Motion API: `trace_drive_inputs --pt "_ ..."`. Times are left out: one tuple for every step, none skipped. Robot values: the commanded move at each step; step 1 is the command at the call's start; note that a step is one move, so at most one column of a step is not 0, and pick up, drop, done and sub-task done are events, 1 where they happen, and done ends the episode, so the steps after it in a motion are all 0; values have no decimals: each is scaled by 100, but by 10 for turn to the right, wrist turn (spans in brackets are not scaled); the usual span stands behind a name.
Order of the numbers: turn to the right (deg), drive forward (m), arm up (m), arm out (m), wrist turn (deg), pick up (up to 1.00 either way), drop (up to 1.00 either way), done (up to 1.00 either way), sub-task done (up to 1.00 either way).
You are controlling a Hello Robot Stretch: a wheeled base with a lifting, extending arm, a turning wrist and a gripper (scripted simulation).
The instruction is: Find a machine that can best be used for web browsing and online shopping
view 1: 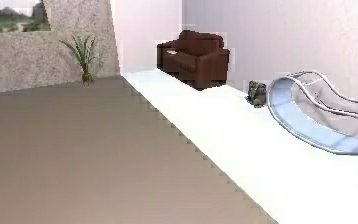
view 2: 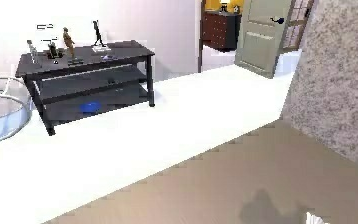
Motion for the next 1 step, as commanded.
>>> trace_drive_inputs --pt "420 0 0 0 0 0 0 0 0"
